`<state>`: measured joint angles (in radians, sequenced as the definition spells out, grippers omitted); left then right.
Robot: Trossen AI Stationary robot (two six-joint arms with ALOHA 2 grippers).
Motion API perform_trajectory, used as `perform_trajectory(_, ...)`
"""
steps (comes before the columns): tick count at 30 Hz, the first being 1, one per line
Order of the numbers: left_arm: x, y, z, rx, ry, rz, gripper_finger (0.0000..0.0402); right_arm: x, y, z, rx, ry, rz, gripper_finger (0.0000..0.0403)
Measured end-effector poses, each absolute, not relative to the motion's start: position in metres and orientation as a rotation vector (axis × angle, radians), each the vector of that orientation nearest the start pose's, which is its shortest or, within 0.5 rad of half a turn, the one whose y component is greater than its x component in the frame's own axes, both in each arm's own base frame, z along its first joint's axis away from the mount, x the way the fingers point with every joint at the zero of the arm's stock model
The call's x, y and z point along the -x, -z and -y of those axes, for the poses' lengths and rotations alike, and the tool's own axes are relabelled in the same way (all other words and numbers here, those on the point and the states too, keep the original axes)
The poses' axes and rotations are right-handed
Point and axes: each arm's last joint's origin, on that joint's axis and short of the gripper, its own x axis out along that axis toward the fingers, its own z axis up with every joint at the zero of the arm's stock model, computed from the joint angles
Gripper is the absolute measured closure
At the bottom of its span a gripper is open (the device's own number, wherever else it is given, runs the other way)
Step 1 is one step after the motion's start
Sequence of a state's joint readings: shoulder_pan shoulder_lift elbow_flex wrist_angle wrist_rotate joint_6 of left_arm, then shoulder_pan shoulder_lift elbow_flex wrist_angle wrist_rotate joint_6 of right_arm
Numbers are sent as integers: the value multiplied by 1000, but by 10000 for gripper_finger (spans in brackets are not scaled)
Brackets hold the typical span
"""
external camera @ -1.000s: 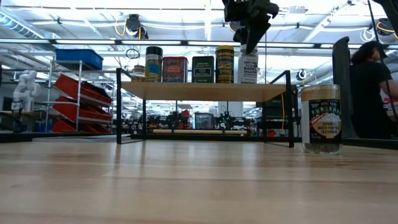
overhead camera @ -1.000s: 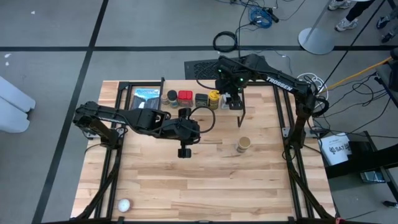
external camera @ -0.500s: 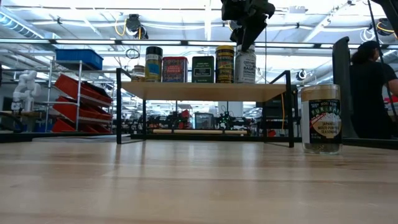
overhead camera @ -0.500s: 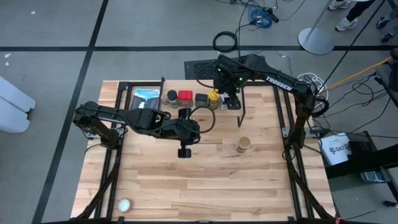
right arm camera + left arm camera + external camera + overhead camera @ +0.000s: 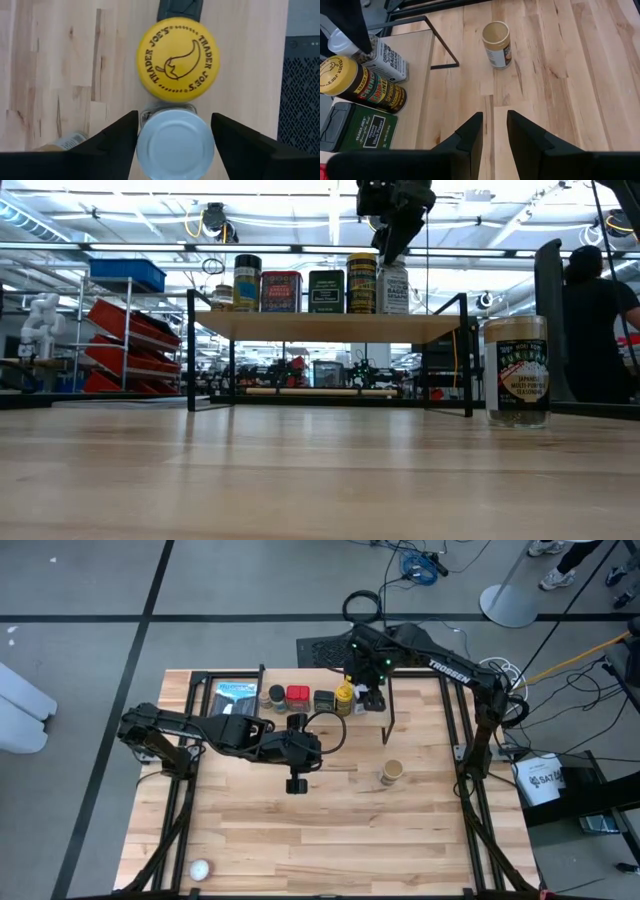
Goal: Shelf spices
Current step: Put the white seasoning bottle on the shelf
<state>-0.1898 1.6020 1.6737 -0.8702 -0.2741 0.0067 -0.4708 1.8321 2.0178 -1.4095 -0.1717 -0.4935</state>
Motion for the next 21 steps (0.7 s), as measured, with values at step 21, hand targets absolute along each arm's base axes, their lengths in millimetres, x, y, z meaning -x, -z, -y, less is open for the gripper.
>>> perform_trajectory(21, -330, -376, 55, -190, -77, -781, 304, -312, -401, 156, 111, 7, -1071, 121)
